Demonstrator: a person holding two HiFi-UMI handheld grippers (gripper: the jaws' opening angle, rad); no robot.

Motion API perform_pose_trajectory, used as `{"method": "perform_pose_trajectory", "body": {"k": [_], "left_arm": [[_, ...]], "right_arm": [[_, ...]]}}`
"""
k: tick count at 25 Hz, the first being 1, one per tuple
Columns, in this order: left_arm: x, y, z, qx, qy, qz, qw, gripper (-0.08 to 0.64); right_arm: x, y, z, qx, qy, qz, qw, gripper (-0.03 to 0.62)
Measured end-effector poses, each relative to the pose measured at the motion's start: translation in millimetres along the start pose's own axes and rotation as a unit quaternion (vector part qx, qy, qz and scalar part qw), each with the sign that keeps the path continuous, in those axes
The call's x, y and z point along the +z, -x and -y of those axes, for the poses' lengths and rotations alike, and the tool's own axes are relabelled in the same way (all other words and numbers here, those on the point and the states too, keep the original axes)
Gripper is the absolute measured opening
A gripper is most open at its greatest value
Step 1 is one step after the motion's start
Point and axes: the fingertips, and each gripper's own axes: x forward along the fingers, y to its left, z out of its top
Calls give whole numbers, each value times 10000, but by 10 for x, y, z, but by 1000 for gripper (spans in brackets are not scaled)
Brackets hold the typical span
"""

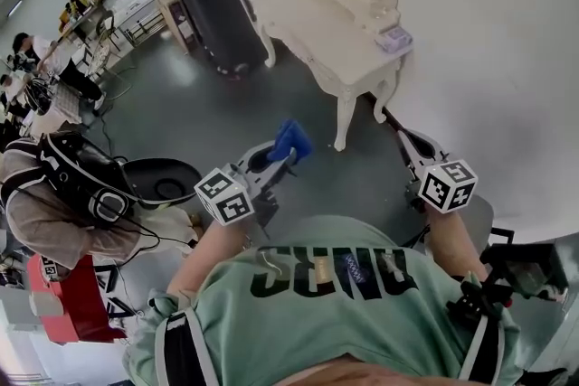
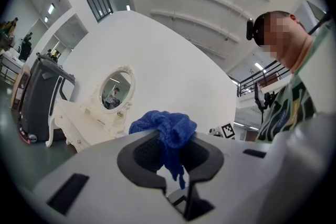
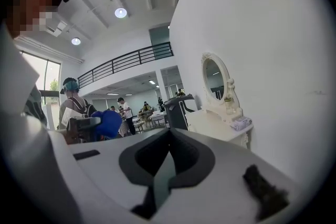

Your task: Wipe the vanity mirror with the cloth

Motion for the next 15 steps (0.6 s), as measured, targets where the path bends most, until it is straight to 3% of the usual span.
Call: {"method": "perform_pose_trajectory", "body": {"k": [15], "left_arm": [[-164,-1832,245,-140,256,-50,9996,73]], "right_arm": [[373,437,1661,79,-52,-12,10000,12]]}}
